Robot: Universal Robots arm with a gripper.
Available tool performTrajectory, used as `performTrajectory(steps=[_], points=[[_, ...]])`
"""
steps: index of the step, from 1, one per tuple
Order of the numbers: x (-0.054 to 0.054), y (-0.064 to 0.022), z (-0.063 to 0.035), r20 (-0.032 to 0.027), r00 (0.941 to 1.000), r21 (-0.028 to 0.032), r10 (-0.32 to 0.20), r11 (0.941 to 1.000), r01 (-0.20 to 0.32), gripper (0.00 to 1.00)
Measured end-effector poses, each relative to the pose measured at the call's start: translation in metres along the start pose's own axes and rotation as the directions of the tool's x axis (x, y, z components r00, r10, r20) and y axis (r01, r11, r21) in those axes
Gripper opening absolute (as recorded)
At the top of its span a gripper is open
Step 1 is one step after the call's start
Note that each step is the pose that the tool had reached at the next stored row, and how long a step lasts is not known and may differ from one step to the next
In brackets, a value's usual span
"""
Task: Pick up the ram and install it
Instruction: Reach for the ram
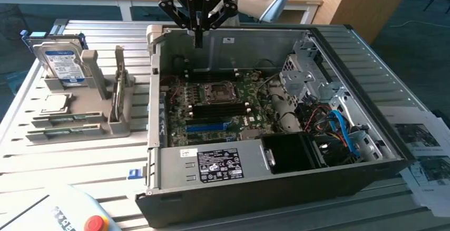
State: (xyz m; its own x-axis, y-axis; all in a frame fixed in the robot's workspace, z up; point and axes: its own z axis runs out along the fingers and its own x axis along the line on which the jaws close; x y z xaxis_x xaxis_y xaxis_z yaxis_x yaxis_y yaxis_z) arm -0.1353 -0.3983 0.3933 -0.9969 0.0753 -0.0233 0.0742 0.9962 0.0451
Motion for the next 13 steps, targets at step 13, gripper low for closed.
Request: performTrajectory(steps=[13], points=[[0.036, -0.0003, -0.0008, -0.0001, 1.0000, -0.0015, 0.000, 1.0000, 0.000, 0.10]])
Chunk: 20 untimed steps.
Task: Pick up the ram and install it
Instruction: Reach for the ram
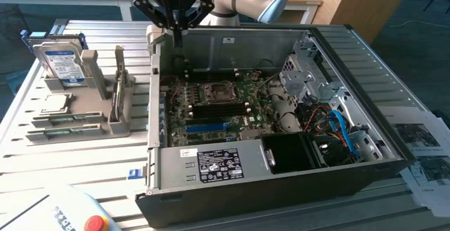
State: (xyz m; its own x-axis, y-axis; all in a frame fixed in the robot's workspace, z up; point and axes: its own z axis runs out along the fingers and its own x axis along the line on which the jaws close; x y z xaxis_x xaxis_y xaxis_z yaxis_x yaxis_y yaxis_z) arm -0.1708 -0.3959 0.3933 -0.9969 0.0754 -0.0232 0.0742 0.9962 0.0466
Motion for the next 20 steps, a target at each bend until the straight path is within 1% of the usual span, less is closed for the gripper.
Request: performTrajectory(steps=[8, 20], points=[[0.024, -0.0006, -0.0006, -0.0001, 1.0000, -0.0013, 0.000, 1.0000, 0.000, 0.10], [0.062, -0.0010, -0.0016, -0.0006, 1.0000, -0.0061, 0.000, 1.0000, 0.000, 0.10]])
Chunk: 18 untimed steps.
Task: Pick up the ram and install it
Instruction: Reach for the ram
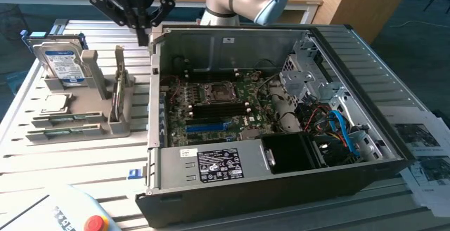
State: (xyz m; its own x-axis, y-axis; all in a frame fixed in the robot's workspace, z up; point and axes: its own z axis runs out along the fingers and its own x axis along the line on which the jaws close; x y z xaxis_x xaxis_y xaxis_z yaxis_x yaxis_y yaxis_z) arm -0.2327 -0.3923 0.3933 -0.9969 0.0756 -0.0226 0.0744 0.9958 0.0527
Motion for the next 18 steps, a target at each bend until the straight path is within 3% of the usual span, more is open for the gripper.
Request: performTrajectory(steps=[18], points=[[0.056, 0.0010, -0.0012, -0.0005, 1.0000, -0.0066, 0.000, 1.0000, 0.000, 0.10]])
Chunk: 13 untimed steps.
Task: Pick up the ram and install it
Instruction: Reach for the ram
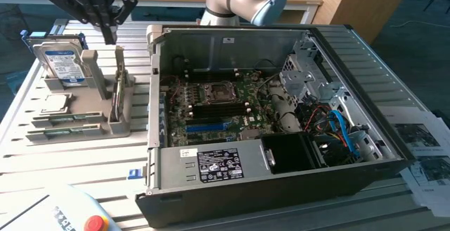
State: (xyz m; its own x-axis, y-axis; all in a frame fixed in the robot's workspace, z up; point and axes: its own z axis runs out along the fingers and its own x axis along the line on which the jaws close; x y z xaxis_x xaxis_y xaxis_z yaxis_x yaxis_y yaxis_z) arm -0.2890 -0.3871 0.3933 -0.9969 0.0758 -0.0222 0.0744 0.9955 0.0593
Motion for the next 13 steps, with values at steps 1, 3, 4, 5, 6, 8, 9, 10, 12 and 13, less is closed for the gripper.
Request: performTrajectory(steps=[1, 3, 4, 5, 6, 8, 9, 10, 12, 13], points=[[0.003, 0.0001, -0.0001, -0.0001, 1.0000, -0.0004, 0.000, 1.0000, 0.000, 0.10], [0.010, 0.0003, -0.0002, -0.0001, 1.0000, -0.0012, 0.000, 1.0000, 0.000, 0.10], [0.013, 0.0004, -0.0002, -0.0001, 1.0000, -0.0017, 0.000, 1.0000, 0.000, 0.10], [0.017, 0.0005, -0.0003, -0.0001, 1.0000, -0.0022, 0.000, 1.0000, 0.000, 0.10], [0.020, 0.0005, -0.0004, -0.0002, 1.0000, -0.0026, 0.000, 1.0000, 0.000, 0.10], [0.027, 0.0007, -0.0005, -0.0002, 1.0000, -0.0036, 0.000, 1.0000, 0.000, 0.10], [0.031, 0.0009, -0.0006, -0.0003, 1.0000, -0.0039, 0.000, 1.0000, 0.000, 0.10], [0.034, 0.0011, -0.0007, -0.0003, 1.0000, -0.0044, 0.000, 1.0000, 0.000, 0.10], [0.041, 0.0013, -0.0008, -0.0003, 1.0000, -0.0054, 0.000, 1.0000, 0.000, 0.10], [0.045, 0.0015, -0.0009, -0.0005, 1.0000, -0.0059, 0.000, 1.0000, 0.000, 0.10]])
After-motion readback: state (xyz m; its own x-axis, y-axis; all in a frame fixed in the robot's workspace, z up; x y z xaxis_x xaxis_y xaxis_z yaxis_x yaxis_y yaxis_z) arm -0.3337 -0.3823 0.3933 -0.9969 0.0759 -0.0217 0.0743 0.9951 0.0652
